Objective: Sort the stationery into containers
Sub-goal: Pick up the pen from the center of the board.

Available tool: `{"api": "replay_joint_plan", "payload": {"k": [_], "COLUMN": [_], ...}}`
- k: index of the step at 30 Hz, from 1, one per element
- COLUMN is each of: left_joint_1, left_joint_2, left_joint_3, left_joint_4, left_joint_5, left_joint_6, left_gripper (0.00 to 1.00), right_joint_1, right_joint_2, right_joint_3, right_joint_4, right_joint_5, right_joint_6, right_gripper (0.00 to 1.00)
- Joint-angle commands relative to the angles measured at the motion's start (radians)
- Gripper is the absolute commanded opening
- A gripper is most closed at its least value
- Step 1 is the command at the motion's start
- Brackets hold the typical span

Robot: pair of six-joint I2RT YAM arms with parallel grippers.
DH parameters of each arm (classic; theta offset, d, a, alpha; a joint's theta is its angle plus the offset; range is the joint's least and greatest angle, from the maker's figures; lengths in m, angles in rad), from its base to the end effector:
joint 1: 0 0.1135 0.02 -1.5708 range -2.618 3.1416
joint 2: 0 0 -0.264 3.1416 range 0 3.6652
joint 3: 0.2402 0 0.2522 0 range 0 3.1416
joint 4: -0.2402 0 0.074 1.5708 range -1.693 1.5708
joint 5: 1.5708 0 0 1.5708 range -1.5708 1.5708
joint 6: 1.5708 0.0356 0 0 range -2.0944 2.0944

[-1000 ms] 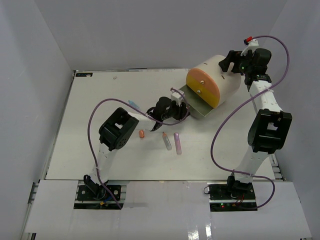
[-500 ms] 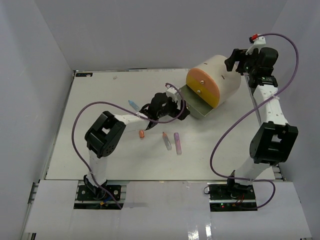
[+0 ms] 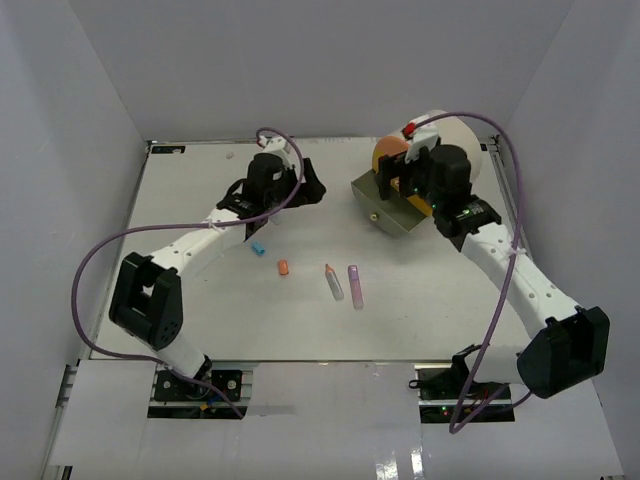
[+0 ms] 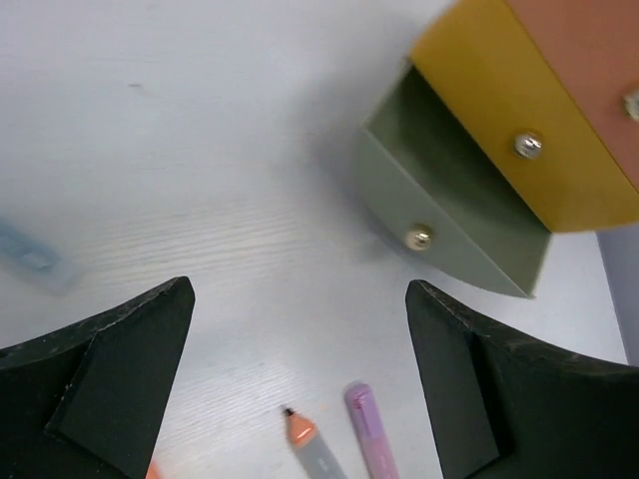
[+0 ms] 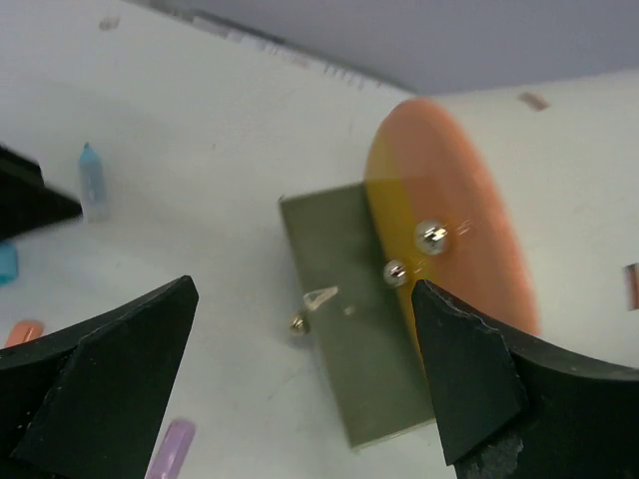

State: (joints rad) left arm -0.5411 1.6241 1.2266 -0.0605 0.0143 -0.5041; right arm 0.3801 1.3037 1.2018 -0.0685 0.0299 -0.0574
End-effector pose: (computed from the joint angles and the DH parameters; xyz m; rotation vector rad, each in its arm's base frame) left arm 0.3267 -0.1969 0.2892 0.0481 2.0947 -0.6634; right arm 0.2865 0.1133 0.3843 -0.3573 1.7088 0.2105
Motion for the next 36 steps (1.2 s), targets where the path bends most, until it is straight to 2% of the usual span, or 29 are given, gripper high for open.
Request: {"api": "replay_joint_plan", "payload": {"k": [1,7,10,16,25,30,36], "left_joint_1": [0.099,0.242,0.274,0.293,0.293,0.293,0.293], "left_joint_2": [-0.154,-0.296,-0.368,-0.412,-0.420,-0.431,-0.431], "left_joint_3": [0.010,-0.035,-0.125,-0.269,-0.276,-0.280,-0.282], "left_joint_4": [-0.206,-0.337,-0.323,-0.262,-0.272,-0.272,-0.271], "left_joint_5": [-0.016,-0.063,-0.154,-0.117,-0.117,-0.139,-0.139], "left_joint_6": [-0.041,0.062,0.088,0.108,0.127,0.133,0.130], "left_gripper": [0.98,0.98,0.98,0.98,0.98,0.98,0.98], "right_joint_1": [0.147,0.370,0.398,0.402,0.416,0.416,0.418], "right_joint_2": [-0.041,-0.017,0.017,0.103,0.187,0.236,0.272], "right_joint_3": [-0.106,-0.218,-0.309,-0.392,-0.409,-0.412,-0.410], "right_joint_4": [-0.056,-0.131,-0.097,-0.033,0.001,-0.011,-0.022], "right_joint_5": [0.174,0.272,0.248,0.237,0.211,0.214,0.212], "right_joint_6": [0.024,0.149,0.249,0.359,0.398,0.392,0.381], "right_gripper": [0.95,0.98,1.00,0.83,0.71,0.68,0.54]}}
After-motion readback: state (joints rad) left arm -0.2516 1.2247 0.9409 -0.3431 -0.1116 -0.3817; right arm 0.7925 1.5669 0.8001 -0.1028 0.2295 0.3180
